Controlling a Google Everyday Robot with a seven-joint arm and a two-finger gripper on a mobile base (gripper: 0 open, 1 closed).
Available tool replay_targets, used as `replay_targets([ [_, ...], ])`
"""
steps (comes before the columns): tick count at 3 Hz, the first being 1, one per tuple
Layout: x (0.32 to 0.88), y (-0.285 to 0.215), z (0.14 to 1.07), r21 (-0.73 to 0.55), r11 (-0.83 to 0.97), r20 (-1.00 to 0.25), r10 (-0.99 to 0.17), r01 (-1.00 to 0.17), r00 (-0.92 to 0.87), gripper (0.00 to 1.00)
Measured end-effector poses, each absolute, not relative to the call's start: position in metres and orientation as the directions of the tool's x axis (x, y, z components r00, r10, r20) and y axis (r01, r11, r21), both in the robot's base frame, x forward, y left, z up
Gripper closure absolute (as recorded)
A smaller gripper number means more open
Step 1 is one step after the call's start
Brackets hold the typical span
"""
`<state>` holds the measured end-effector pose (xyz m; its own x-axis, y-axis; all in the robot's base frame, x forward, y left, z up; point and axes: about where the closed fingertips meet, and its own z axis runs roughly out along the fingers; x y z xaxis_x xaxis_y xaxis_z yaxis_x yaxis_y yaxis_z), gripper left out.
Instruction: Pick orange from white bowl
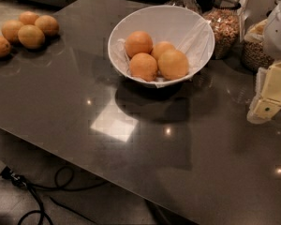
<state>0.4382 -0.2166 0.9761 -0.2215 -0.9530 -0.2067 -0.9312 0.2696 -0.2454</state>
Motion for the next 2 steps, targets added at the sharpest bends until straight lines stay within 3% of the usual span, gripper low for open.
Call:
replay_targets([
  [2,0.471,-0.182,0.958,-0.271,0.285,-0.271,-0.939,-0.920,-0.211,0.00],
])
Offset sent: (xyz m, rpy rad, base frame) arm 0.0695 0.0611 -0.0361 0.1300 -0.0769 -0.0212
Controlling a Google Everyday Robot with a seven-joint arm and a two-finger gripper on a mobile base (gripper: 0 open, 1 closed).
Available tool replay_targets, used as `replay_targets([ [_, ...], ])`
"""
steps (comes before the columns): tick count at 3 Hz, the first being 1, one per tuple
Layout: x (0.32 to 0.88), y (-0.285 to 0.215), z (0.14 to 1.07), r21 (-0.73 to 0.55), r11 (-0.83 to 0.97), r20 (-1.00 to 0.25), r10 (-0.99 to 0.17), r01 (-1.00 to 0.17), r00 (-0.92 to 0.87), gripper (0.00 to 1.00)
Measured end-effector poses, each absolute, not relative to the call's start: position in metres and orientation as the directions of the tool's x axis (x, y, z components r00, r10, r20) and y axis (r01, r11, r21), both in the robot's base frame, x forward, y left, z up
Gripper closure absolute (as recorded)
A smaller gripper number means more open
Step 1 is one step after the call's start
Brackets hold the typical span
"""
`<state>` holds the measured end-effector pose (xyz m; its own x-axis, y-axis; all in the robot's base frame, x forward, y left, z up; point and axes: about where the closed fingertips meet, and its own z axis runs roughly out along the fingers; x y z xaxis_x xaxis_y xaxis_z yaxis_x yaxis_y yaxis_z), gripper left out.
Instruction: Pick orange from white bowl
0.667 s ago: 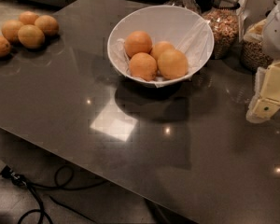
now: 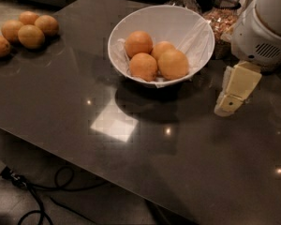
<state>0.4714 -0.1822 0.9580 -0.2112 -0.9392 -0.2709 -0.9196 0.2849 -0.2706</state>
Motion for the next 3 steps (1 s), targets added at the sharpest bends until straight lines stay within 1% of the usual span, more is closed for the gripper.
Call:
replay_targets([
  [1,0.4969,-0.1550,0.9529,-0.289,0.305,-0.339,-0.919,-0.907,-0.201,0.00],
  [3,0.5044,-0.1481,0.9452,-0.288,0.324,-0.340,-0.914,-0.901,-0.220,0.00],
])
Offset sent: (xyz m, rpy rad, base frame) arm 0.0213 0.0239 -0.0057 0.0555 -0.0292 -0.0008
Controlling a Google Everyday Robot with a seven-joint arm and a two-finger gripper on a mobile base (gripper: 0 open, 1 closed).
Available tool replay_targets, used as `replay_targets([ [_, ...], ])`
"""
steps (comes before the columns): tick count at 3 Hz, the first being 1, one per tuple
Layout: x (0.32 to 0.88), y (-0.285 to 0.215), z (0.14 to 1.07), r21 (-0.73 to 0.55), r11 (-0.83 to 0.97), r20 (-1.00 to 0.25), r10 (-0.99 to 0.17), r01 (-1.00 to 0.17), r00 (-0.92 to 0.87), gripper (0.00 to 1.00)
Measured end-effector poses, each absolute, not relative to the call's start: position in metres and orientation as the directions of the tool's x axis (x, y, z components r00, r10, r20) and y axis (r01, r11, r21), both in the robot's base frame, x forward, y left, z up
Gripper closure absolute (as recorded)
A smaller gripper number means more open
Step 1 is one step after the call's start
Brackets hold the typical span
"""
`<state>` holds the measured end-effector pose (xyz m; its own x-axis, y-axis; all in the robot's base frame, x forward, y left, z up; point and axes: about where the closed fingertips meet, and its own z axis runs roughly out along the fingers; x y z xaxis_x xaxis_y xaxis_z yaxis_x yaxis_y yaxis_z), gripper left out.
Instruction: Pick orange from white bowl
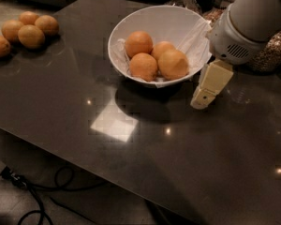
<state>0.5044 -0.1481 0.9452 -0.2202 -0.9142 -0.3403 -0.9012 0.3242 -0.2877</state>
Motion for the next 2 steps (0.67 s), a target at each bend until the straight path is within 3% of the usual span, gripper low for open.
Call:
replay_targets([
  [2,0.5223,-0.1242,0.9342,-0.271,0.343,-0.379,-0.897,-0.899,-0.228,0.00],
])
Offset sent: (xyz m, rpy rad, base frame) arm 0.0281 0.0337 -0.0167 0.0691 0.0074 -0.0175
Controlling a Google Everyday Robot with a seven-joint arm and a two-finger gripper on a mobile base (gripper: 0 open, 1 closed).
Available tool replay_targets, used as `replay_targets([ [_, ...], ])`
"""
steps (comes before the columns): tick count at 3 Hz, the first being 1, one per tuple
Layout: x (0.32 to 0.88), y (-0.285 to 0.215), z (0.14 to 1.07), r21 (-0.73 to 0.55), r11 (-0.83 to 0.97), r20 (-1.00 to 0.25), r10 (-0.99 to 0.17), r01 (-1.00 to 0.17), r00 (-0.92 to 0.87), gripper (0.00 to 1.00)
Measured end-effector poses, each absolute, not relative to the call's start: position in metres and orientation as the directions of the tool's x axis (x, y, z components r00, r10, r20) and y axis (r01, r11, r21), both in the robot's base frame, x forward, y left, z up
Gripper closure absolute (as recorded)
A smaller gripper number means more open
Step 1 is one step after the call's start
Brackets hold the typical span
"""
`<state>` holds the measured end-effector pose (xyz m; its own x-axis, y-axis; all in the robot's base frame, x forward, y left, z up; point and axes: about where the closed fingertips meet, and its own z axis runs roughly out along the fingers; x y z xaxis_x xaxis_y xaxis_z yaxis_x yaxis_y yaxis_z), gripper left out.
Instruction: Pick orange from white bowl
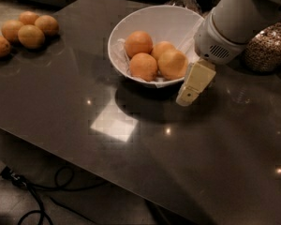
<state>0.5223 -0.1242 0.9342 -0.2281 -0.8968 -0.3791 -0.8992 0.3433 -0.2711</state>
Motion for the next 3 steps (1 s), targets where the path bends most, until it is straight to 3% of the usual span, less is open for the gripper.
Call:
replay_targets([
  [3,0.537,-0.096,0.931,-0.229,0.362,-0.439,-0.867,-0.903,-0.236,0.00],
])
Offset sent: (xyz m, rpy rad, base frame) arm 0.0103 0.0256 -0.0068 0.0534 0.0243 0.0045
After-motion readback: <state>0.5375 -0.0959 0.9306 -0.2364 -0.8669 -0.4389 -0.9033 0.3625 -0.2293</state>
